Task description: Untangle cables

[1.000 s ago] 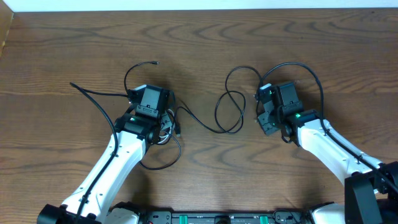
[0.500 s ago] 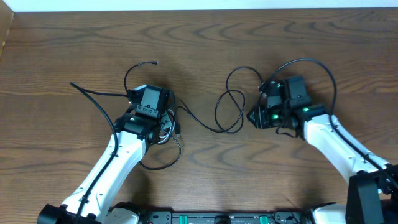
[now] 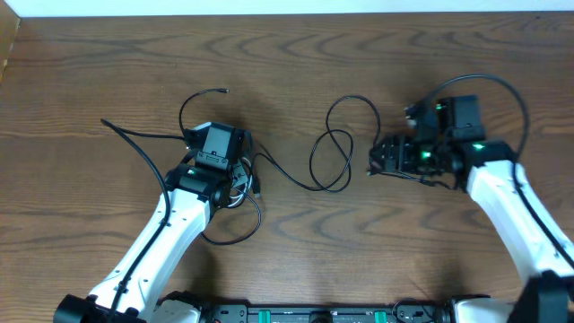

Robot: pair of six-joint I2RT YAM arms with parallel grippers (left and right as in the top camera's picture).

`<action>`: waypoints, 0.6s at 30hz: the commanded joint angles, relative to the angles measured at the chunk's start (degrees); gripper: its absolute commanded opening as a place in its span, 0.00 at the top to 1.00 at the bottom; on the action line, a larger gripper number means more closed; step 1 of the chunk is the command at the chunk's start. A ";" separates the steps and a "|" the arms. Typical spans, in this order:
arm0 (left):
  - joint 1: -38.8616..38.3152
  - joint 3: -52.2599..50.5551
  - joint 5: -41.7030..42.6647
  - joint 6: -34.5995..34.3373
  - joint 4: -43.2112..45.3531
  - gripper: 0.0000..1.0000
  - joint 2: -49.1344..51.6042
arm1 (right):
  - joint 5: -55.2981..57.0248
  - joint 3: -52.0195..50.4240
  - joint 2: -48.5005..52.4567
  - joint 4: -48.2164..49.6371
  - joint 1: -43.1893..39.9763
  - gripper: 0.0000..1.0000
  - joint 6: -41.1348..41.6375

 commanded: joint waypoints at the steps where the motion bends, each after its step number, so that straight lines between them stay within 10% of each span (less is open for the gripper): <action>1: 0.24 -0.92 -1.77 -0.24 0.11 0.92 0.22 | 3.32 1.05 -4.00 -3.63 -3.21 0.15 6.14; 18: 0.24 -0.92 -1.77 -0.26 0.11 0.92 0.22 | 8.13 -4.39 -7.74 -10.58 -8.37 0.14 36.65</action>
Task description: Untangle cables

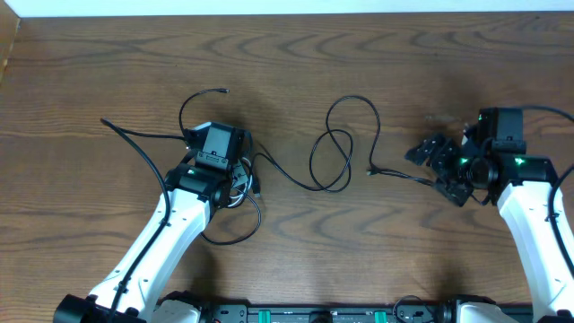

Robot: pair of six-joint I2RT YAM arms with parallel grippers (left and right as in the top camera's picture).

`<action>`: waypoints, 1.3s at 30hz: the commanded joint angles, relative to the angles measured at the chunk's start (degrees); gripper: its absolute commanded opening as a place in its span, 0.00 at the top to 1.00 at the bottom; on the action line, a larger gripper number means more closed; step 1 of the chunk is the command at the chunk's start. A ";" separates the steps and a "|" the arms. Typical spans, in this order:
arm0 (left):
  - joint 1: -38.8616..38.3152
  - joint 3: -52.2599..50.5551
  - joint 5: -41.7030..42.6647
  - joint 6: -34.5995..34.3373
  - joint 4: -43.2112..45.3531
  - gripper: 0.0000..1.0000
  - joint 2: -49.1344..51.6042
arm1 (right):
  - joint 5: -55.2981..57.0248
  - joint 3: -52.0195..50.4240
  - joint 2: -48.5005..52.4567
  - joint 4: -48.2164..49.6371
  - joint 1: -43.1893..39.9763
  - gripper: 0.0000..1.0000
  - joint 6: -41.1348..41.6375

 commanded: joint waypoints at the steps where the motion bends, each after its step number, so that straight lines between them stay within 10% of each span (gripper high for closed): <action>1: 0.24 -0.92 -1.77 -0.26 0.11 0.92 0.22 | 2.27 -3.52 -0.44 0.66 0.22 0.18 10.40; 5: 0.24 -0.92 -1.77 -0.26 0.11 0.92 0.22 | 2.25 -7.32 -0.44 4.37 0.26 0.44 12.31; 6: 0.24 -0.92 -1.77 -0.26 0.11 0.92 0.22 | 2.23 -8.83 -0.44 6.29 0.31 0.68 12.31; 12: 0.24 -0.92 -1.77 -0.26 0.11 0.92 0.22 | 2.19 -10.16 -0.46 13.07 0.42 0.98 3.74; 29: 0.24 -0.92 -1.77 -0.26 0.13 0.92 0.22 | -9.46 -10.16 -0.46 25.14 13.68 0.99 -26.58; 39: 0.24 -0.92 -1.77 -0.24 0.11 0.92 0.22 | -12.94 -10.16 -0.46 36.15 14.58 0.99 -17.31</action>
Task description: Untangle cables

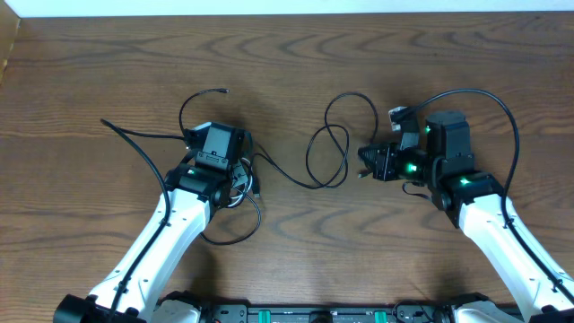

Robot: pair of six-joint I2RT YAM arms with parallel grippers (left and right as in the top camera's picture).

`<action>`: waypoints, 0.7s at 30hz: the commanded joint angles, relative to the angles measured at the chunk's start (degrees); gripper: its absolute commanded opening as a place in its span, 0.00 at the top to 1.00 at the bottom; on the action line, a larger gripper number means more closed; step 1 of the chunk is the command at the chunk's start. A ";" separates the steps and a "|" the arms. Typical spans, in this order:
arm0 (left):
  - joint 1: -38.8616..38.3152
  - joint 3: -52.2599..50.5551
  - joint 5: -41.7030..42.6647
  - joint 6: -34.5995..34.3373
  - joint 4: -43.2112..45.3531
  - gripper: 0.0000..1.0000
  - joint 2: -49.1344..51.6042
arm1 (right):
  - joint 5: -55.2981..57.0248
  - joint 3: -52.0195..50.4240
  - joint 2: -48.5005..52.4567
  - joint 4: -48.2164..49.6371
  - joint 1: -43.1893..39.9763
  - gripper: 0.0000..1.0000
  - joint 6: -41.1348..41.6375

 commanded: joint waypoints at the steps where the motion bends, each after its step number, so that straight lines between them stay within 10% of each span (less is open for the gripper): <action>1: 0.24 -0.92 -1.77 -0.26 0.11 0.92 0.22 | 3.32 -0.07 -0.46 -0.24 -1.20 0.99 5.01; 12: 0.24 -0.92 -1.77 -0.26 0.13 0.92 0.22 | 19.85 -1.75 -0.26 -16.22 -2.25 0.99 15.30; 21: 0.24 -0.92 -1.77 -0.24 0.11 0.92 0.22 | 22.93 -13.29 0.04 -9.62 -2.27 0.97 23.61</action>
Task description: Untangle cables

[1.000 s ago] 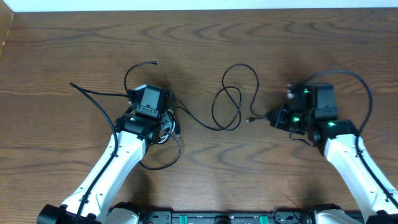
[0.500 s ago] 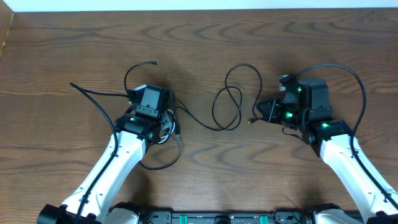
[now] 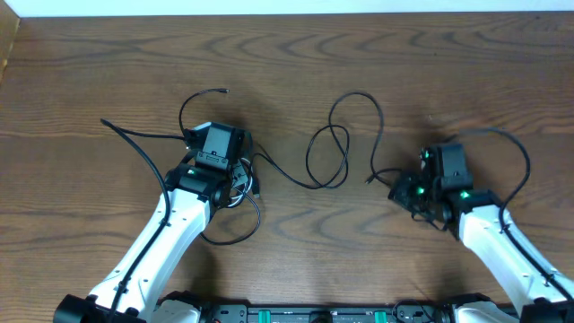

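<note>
A thin black cable (image 3: 327, 157) lies in loops at the table's middle, rising to an arc (image 3: 357, 97). Its free tip (image 3: 370, 180) lies just left of my right gripper (image 3: 402, 190), which looks shut on the strand beside that tip. A thicker black cable (image 3: 134, 136) runs in from the left to a tangle under my left gripper (image 3: 237, 182). That gripper looks shut on the tangle; the wrist hides its jaws. One end (image 3: 224, 91) curls above the left wrist, and a loop (image 3: 235, 235) lies below it.
The wooden table (image 3: 287, 54) reaches a pale wall strip along the far edge. The right arm's own wiring arcs over its wrist (image 3: 520, 157). Both arms' bases (image 3: 305, 314) line the near edge.
My right gripper has moved from beside the loops to lower right, toward the near edge. The cable tip went with it and the arc stretched slightly. The left arm stayed put.
My right gripper was first just right of the loops. It then stood far right with the thin strand drawn out toward it. Later it was back against the loops, and now sits lower right of them. The left gripper has stayed on the tangle throughout.
</note>
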Robot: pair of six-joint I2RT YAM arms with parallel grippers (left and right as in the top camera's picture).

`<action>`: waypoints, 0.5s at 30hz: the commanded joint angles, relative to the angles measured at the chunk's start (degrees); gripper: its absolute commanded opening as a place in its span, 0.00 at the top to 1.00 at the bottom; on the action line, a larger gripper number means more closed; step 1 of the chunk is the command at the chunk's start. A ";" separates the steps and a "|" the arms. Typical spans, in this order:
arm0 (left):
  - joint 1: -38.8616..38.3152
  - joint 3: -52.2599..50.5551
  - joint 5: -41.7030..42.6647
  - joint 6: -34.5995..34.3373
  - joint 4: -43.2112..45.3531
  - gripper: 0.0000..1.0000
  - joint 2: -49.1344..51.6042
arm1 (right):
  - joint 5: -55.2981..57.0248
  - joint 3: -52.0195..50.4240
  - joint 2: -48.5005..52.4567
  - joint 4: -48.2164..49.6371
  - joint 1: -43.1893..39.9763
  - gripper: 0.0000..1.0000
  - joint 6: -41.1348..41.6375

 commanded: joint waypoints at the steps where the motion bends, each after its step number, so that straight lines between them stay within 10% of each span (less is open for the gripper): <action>1: 0.24 -0.92 -1.75 -0.26 0.11 0.92 0.22 | 2.38 -4.98 0.04 3.69 0.24 0.96 6.84; 8: 0.24 -0.92 -1.77 -0.26 0.11 0.92 0.22 | 1.88 -8.09 0.02 7.10 0.24 0.98 10.43; 15: 0.24 -0.92 -1.77 -0.26 0.13 0.92 0.22 | -25.20 -0.02 -0.13 11.41 0.26 0.99 8.20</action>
